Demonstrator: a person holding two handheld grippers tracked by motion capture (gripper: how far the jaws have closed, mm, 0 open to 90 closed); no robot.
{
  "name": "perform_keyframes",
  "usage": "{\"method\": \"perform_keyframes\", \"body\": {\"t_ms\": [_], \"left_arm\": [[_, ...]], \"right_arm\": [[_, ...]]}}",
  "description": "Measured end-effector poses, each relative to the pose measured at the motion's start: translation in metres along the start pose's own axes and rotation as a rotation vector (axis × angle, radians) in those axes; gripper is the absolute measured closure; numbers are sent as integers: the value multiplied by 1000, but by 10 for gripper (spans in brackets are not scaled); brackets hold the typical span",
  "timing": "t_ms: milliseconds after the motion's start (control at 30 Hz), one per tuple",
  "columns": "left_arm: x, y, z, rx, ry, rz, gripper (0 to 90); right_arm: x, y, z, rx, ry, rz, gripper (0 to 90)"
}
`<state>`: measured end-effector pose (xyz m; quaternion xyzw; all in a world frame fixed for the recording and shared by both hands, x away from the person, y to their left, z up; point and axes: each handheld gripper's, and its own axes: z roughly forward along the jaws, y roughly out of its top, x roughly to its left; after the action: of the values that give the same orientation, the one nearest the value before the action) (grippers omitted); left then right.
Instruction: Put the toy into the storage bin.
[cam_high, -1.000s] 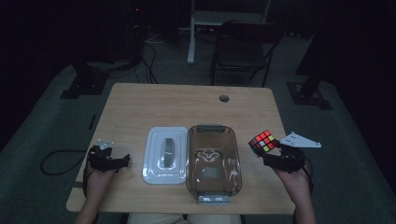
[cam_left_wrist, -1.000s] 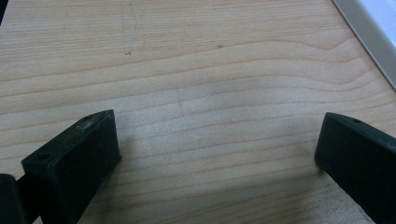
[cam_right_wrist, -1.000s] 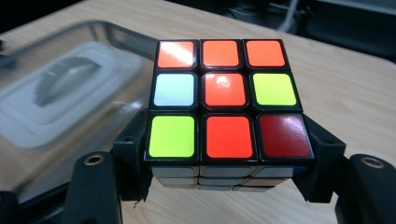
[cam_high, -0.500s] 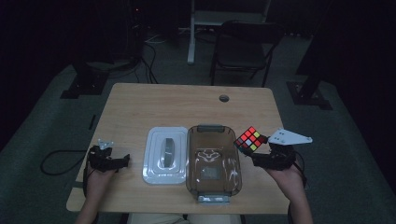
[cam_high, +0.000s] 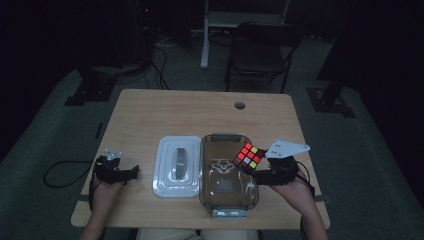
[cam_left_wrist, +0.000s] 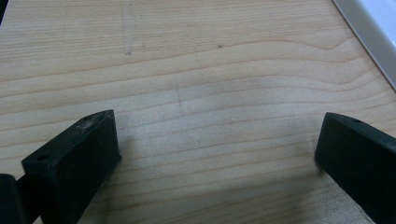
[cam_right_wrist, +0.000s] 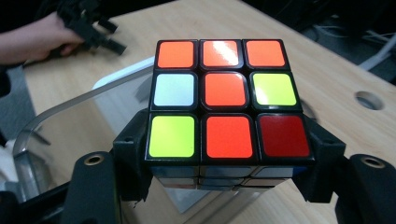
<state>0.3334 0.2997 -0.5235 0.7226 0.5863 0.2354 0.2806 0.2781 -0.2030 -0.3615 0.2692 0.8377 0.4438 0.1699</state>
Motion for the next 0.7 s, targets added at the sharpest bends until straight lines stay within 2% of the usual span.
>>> {"method": "perform_keyframes", "body": {"t_ms": [200, 533, 700], "left_arm": [[0, 0, 0, 0, 0, 0, 5], [0, 0, 0, -3, -1, -2, 5], [0, 0, 0, -2, -1, 0, 5]], "right_arm": [[8, 2, 17, 63, 75, -41, 338], [18, 1, 44, 218, 191, -119, 338], [21, 0, 55, 284, 223, -151, 337]]}}
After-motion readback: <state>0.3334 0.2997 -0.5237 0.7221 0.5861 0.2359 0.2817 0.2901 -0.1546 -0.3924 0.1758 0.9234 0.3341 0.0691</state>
